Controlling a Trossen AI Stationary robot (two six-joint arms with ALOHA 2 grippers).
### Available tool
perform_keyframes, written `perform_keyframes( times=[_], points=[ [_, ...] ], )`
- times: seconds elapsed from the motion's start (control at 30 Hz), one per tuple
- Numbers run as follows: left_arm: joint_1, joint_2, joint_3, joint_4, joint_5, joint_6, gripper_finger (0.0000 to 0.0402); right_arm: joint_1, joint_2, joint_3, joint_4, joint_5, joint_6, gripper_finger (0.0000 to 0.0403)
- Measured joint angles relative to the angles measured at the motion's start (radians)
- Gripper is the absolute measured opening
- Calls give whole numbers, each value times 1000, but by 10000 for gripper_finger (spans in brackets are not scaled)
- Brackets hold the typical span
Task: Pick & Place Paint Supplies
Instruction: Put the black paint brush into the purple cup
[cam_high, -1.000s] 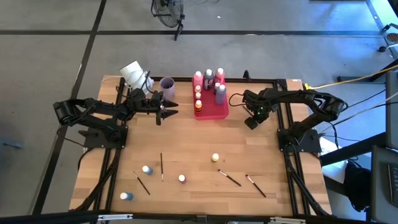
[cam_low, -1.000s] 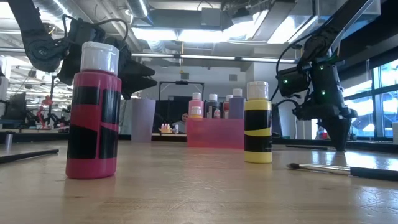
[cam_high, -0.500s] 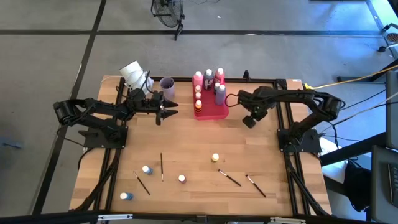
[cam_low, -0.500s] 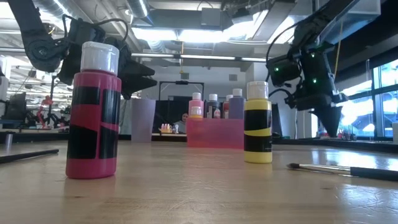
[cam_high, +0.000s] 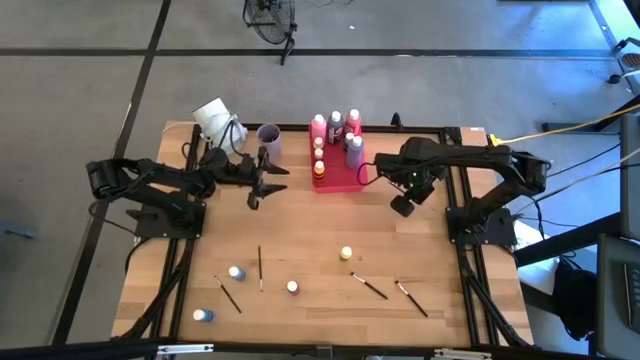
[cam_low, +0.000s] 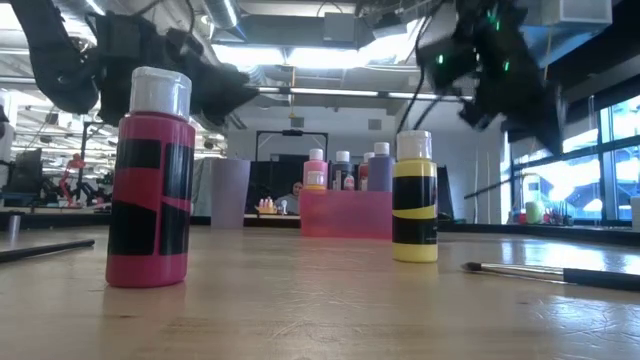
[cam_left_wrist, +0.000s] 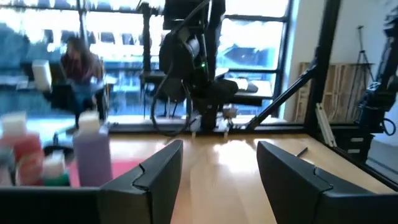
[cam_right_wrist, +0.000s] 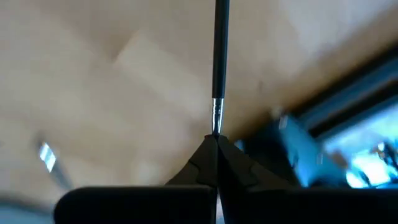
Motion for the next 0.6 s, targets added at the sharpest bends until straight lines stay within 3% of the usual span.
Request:
perform_keyframes(
  times=[0.17,0.27,0.4,0.6],
  points=[
    [-34,0,0,48,0,23,203,92,-7,139,-56,-144,19,0],
    [-50,0,0,50,0,38,203,166,-10,230,-56,-168,31,0],
    [-99,0,0,50,0,100,202,247,-8,316,-27,-143,77,0],
    [-273,0,0,131,-23,260,192,330,-7,375,138,20,104,0]
  ],
)
